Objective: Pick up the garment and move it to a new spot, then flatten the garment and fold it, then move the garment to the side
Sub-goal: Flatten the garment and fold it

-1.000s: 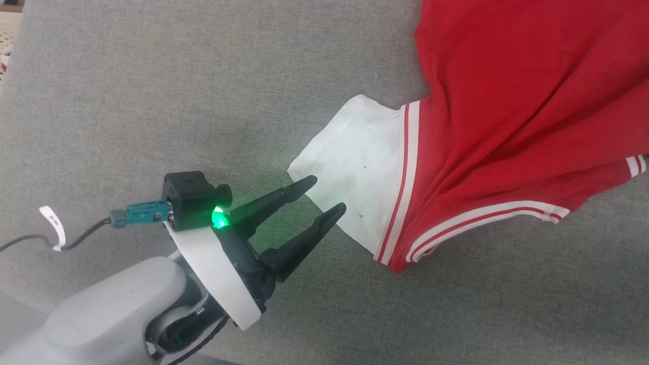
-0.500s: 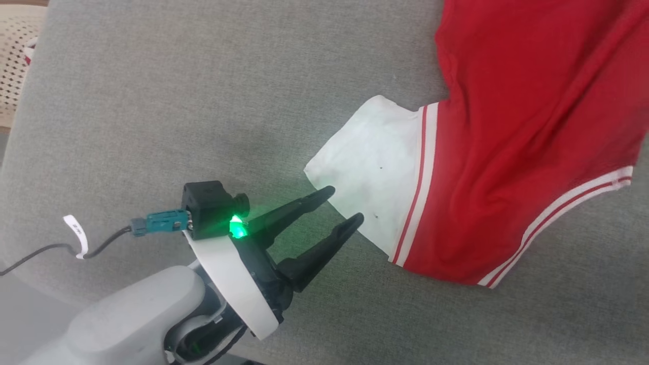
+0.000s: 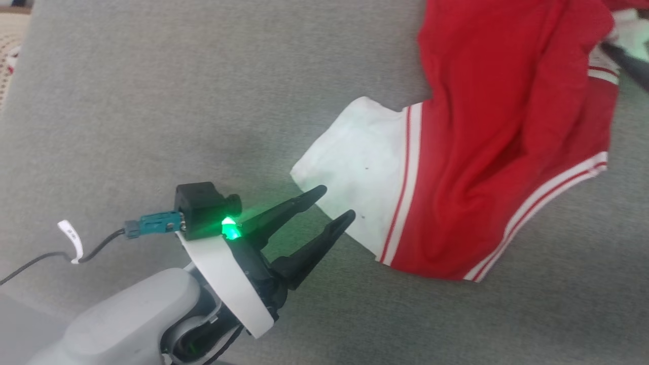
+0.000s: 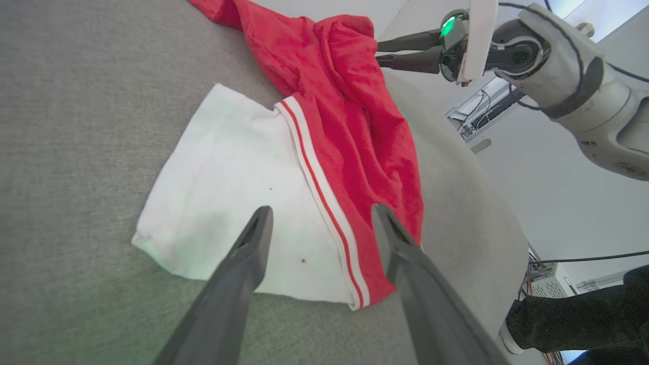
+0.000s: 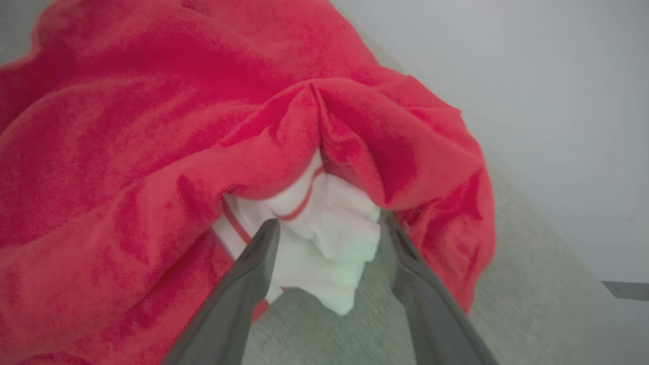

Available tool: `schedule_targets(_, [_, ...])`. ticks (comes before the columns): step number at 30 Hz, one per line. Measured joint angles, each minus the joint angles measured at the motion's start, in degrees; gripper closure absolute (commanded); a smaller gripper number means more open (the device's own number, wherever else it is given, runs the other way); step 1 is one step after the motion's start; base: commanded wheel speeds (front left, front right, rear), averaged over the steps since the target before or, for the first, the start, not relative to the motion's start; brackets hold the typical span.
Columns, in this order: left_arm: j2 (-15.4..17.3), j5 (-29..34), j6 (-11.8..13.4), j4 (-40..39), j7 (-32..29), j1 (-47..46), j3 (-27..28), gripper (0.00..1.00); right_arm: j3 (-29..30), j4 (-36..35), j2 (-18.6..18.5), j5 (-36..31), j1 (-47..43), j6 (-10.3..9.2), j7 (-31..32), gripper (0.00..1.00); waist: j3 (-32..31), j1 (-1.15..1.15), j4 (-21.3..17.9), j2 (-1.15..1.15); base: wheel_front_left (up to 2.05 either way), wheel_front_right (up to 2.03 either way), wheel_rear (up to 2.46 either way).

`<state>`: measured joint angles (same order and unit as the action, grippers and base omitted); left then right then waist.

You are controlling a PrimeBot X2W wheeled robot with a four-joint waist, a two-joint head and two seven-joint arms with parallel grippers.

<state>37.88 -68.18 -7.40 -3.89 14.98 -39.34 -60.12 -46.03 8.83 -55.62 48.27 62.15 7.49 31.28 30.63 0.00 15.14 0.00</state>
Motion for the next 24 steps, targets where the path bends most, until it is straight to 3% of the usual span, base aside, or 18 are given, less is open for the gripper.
schedule_targets(5, [0.5, 0.1, 0.0, -0.5, 0.0, 1.6, 1.6, 0.0, 2.6, -4.3, -6.3, 4.7, -3.6, 0.0, -0.7, 0.0, -0.6, 0.0, -2.2, 0.0, 0.0, 0.0, 0.0])
schedule_targets(11, [-0.1, 0.4, 0.0, -1.3, 0.0, 2.1, 1.8, 0.0, 5.2, -10.6, -15.1, 12.8, -11.6, 0.0, 3.0, 0.0, -0.8, 0.0, -3.7, 0.0, 0.0, 0.0, 0.0])
schedule_targets(14, [-1.3, 0.4, 0.0, -1.3, 0.0, 2.1, 1.3, 0.0, 7.2, -11.4, -14.6, 12.9, -12.5, 0.0, 2.6, 0.0, -0.4, 0.0, -3.1, 0.0, 0.0, 0.0, 0.0])
schedule_targets(20, [-3.4, 0.4, 0.0, -1.0, 0.0, 1.8, 0.8, 0.0, 7.9, -9.6, -8.9, 7.2, -11.6, 0.0, 4.4, 0.0, 0.8, 0.0, -0.7, 0.0, 0.0, 0.0, 0.0])
schedule_targets(24, [-4.1, 0.3, 0.0, -0.8, 0.0, 1.8, 0.9, 0.0, 7.2, -7.1, -7.1, 3.5, -10.2, 0.0, 6.0, 0.0, 1.7, 0.0, 1.2, 0.0, 0.0, 0.0, 0.0])
